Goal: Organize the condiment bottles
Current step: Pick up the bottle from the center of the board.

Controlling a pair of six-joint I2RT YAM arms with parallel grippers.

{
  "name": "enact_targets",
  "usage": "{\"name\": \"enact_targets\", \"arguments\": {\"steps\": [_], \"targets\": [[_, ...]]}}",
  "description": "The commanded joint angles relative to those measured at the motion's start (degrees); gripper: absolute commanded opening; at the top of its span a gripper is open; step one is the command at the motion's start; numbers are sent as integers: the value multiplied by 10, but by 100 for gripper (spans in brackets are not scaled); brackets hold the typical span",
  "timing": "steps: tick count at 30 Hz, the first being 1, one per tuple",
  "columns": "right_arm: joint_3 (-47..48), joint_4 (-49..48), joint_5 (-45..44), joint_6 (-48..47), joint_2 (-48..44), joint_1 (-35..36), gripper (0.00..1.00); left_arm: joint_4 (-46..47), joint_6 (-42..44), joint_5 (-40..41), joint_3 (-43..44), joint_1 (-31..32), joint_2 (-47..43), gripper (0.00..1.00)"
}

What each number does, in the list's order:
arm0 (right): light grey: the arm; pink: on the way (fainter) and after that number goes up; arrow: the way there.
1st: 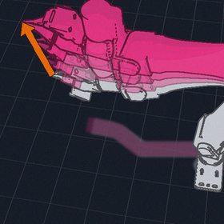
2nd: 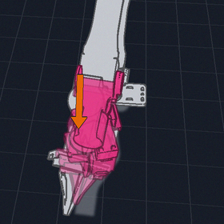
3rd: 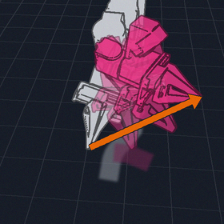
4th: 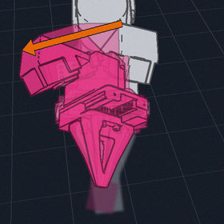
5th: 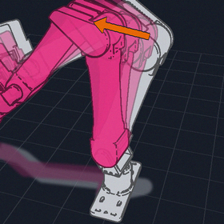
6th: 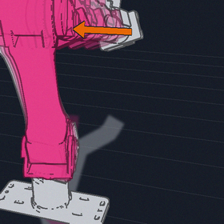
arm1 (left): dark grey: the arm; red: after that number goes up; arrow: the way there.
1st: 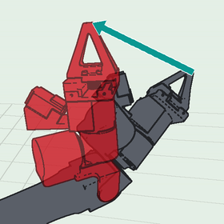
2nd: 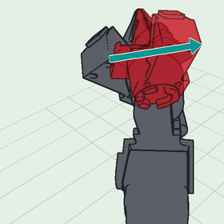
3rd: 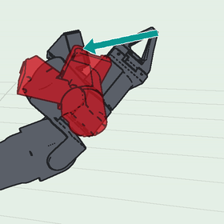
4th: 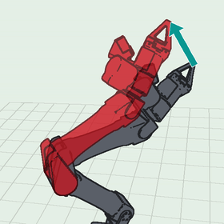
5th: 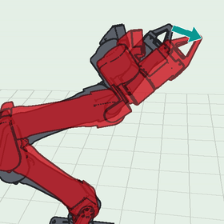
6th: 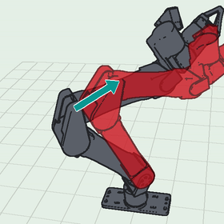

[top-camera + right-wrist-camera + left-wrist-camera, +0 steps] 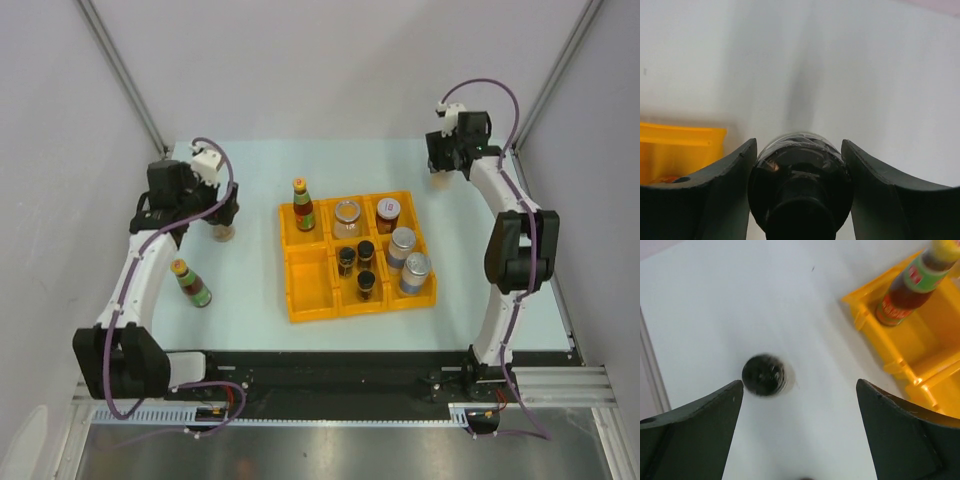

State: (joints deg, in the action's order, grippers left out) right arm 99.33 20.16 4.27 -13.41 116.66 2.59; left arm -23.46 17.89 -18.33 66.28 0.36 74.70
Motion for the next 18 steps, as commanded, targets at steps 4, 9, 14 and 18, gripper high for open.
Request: {"name": "enact_targets", "arguments": {"steps": [4, 9, 14, 18], "targets": [[15, 22, 16, -11, -202, 33, 4, -23, 39, 7, -84, -84, -109, 100], [-31, 58, 45, -44, -298, 121, 4, -59, 52, -28, -106, -137, -139, 100], [-85, 110, 86, -80, -358, 236, 4, -139, 98, -32, -116, -164, -164, 100], [-124, 118, 98, -93, -364, 317, 4, -213, 151, -20, -134, -174, -200, 100]]}}
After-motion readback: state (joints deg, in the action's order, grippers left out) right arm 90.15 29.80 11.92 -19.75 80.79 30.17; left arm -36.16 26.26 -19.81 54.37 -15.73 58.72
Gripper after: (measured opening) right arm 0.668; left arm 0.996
